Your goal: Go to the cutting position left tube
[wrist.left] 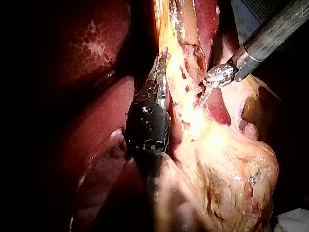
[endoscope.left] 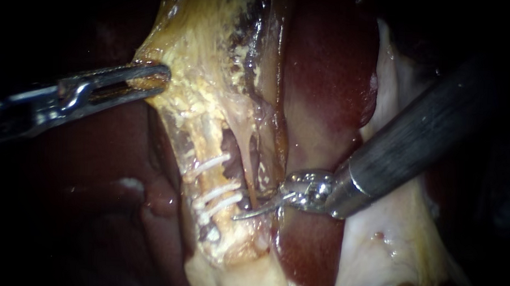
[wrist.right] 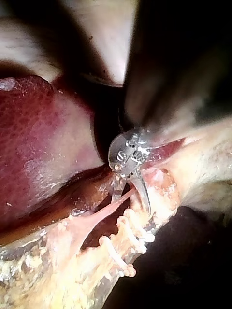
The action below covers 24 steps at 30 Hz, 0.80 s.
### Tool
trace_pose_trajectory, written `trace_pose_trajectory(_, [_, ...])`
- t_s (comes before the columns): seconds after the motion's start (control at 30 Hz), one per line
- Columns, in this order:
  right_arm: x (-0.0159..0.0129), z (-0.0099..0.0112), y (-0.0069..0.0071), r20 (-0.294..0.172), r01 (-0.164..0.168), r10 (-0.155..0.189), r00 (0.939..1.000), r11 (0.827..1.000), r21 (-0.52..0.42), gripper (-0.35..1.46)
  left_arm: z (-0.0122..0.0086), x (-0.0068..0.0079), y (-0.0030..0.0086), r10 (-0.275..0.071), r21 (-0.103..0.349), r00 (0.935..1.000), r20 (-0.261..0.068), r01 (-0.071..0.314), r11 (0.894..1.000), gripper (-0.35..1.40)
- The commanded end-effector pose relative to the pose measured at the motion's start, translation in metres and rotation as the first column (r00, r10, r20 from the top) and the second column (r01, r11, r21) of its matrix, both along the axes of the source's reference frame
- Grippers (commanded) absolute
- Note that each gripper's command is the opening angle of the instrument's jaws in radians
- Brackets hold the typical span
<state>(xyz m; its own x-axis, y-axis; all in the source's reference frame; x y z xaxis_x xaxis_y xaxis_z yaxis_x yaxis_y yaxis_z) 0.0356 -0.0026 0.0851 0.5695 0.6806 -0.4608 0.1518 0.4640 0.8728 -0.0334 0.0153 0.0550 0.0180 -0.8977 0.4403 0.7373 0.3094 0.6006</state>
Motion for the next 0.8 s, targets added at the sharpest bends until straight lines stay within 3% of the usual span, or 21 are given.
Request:
trace_pose_trajectory(0.03, [0.0000, 0.0000, 0.0000, 0.000, 0.000, 0.000, 1.0000, 1.000, 0.000, 1.40, 0.0000, 0.0000, 0.0000, 0.000, 0.000, 1.0000, 0.000, 0.000, 1.000, -0.35])
trace_pose_trajectory(0.63, [-0.0009, -0.0008, 0.0003, 0.000, -0.003, 0.003, 1.0000, 1.000, 0.001, 1.41, -0.0007, -0.0001, -0.0006, -0.004, -0.001, 1.0000, -0.003, 0.004, 1.000, -0.35])
trace_pose_trajectory(0.8, [-0.0027, -0.0025, 0.0017, 0.003, -0.019, 0.019, 0.9998, 1.000, 0.005, 1.41, -0.0007, -0.0001, -0.0007, -0.004, -0.002, 1.0000, -0.004, 0.004, 1.000, -0.35])
